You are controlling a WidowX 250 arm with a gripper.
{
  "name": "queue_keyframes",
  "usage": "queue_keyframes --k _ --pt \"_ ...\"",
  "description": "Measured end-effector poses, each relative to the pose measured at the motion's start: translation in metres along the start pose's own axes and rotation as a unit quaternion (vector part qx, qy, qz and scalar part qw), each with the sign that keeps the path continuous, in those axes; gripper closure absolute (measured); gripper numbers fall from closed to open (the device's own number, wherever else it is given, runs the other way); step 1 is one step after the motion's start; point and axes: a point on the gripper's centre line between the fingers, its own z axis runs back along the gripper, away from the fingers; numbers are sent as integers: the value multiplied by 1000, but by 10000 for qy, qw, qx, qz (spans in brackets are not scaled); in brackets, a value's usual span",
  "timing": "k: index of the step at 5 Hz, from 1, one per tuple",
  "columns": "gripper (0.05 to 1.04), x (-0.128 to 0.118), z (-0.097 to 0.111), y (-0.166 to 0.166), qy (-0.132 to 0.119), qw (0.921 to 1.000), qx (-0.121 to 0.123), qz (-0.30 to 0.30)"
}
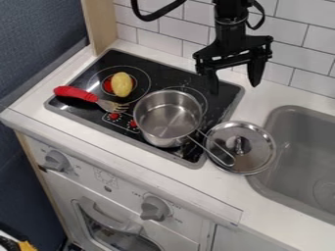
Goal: Move the silver lid on top of the silver pot
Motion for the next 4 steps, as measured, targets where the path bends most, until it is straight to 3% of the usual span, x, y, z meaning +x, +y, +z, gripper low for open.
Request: queue_keyframes --k 1,3,4 --pt "83 -3 -13 4 137 9998 123 49" --pt "83 -15 -15 3 210 9987 455 134" --pt "83 -32 -26 10 328 9975 605 151"
